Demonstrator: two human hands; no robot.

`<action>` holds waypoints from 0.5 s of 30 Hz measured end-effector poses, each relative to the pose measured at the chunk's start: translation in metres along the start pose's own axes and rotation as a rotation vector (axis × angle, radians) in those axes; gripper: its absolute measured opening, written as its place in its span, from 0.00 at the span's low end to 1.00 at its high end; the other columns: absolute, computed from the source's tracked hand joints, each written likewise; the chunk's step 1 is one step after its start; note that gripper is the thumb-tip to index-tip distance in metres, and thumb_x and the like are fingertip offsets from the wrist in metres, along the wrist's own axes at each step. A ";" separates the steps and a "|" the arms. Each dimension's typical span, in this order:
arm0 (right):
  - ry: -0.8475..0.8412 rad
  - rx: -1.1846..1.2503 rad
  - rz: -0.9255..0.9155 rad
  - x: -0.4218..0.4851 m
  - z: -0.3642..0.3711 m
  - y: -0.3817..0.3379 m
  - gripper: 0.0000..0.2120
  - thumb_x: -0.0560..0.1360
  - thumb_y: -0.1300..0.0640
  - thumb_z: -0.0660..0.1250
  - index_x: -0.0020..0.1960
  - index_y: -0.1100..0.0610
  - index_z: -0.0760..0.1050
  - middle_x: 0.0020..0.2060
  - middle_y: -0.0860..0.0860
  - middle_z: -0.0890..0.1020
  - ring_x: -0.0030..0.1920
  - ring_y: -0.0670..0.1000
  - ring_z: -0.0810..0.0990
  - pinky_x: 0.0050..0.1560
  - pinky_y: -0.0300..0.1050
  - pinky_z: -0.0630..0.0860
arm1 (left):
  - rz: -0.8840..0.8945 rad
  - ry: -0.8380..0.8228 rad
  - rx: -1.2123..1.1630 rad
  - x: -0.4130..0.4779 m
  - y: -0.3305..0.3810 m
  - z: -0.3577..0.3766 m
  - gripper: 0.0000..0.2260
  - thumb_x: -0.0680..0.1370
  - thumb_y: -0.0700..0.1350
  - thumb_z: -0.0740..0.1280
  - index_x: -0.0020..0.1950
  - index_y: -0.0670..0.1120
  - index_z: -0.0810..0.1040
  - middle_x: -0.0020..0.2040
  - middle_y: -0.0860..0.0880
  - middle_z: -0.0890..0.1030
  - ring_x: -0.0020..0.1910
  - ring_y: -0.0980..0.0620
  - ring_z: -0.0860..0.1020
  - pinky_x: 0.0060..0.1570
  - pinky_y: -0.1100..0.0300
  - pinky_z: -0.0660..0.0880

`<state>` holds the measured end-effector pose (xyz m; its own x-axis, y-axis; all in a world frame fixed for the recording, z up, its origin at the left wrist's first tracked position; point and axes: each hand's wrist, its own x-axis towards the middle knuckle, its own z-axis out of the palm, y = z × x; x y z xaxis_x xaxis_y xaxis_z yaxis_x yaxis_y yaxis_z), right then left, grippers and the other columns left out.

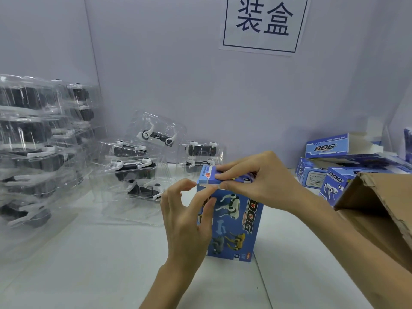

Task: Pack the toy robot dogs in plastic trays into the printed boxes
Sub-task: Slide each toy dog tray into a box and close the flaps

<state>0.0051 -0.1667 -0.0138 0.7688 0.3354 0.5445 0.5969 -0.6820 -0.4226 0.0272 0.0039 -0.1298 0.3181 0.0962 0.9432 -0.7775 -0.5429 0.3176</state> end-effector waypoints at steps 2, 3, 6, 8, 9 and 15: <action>0.088 -0.011 -0.027 -0.002 0.006 -0.002 0.07 0.70 0.53 0.78 0.47 0.53 0.86 0.49 0.49 0.87 0.53 0.44 0.84 0.48 0.40 0.82 | -0.019 0.003 -0.021 0.000 0.000 0.000 0.10 0.80 0.47 0.66 0.61 0.54 0.77 0.58 0.47 0.71 0.59 0.52 0.69 0.57 0.56 0.69; 0.124 -0.010 -0.041 -0.003 0.007 -0.002 0.06 0.70 0.53 0.78 0.44 0.54 0.85 0.47 0.49 0.87 0.52 0.45 0.84 0.46 0.39 0.81 | -0.026 0.004 -0.032 0.000 0.000 0.001 0.10 0.80 0.46 0.66 0.61 0.54 0.77 0.58 0.46 0.71 0.58 0.52 0.69 0.56 0.53 0.70; 0.140 0.038 -0.009 -0.008 0.006 -0.002 0.04 0.73 0.57 0.76 0.43 0.56 0.82 0.46 0.48 0.85 0.51 0.45 0.83 0.43 0.38 0.80 | -0.030 0.003 -0.064 0.000 0.001 0.001 0.10 0.79 0.46 0.66 0.60 0.53 0.77 0.57 0.48 0.71 0.57 0.55 0.69 0.51 0.50 0.73; 0.064 0.136 0.049 -0.014 0.000 0.000 0.04 0.76 0.63 0.72 0.46 0.55 0.83 0.49 0.46 0.86 0.56 0.43 0.81 0.42 0.37 0.80 | -0.023 0.000 -0.072 0.000 0.002 0.000 0.10 0.80 0.46 0.66 0.60 0.52 0.76 0.57 0.49 0.70 0.56 0.54 0.69 0.50 0.52 0.74; 0.027 0.176 0.070 -0.018 -0.002 -0.001 0.08 0.77 0.64 0.70 0.47 0.52 0.82 0.51 0.45 0.86 0.59 0.43 0.80 0.42 0.35 0.80 | -0.021 -0.003 -0.081 0.000 0.001 -0.001 0.10 0.80 0.46 0.66 0.60 0.52 0.76 0.57 0.49 0.70 0.56 0.54 0.70 0.50 0.54 0.73; 0.058 0.138 0.105 -0.025 -0.004 -0.003 0.07 0.76 0.60 0.71 0.53 0.51 0.83 0.54 0.46 0.85 0.62 0.41 0.78 0.43 0.33 0.80 | -0.061 -0.012 -0.173 0.002 0.004 0.000 0.13 0.78 0.38 0.69 0.61 0.50 0.77 0.56 0.49 0.69 0.55 0.53 0.73 0.49 0.65 0.75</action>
<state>-0.0167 -0.1754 -0.0233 0.8163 0.2262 0.5315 0.5429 -0.6146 -0.5723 0.0245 0.0017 -0.1263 0.3730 0.1142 0.9208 -0.8378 -0.3850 0.3871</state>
